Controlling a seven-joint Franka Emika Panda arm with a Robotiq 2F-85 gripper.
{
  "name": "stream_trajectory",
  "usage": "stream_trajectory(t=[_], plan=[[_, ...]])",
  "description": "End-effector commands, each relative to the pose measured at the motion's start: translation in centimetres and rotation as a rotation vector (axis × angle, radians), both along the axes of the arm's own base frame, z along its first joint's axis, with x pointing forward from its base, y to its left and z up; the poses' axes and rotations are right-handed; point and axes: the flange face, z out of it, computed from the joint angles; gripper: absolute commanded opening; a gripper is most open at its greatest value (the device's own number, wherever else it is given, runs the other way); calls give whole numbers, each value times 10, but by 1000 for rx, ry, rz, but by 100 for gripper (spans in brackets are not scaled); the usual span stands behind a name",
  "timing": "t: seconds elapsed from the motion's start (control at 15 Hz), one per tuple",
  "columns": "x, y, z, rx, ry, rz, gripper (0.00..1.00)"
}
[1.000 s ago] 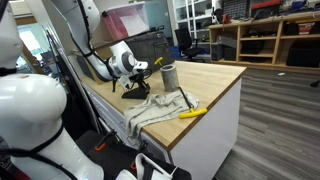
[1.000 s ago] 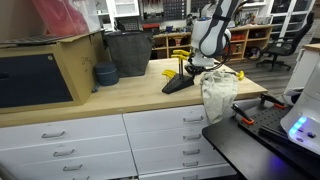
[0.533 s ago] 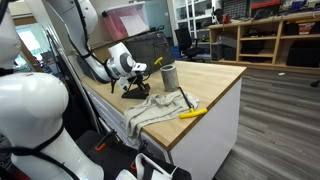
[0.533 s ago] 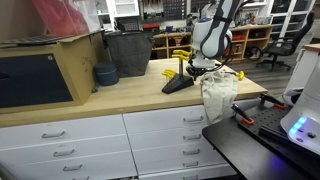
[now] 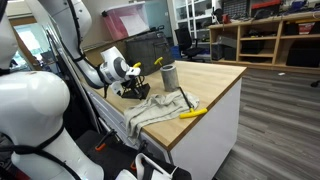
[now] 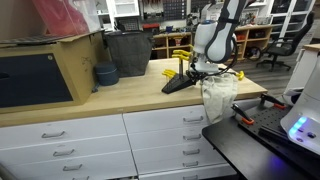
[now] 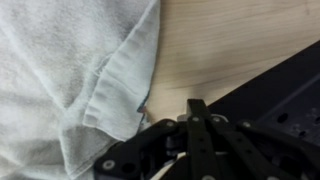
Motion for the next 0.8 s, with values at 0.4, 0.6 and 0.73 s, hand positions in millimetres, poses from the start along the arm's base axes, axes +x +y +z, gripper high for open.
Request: stream_trajectory(t=[0.4,0.6,0.73], plan=[[-19,52,-10,-36,-134,226,0],[-29,59,-31,-75,-128,264,0],[-27,55,-30,-96,-161,264,0]])
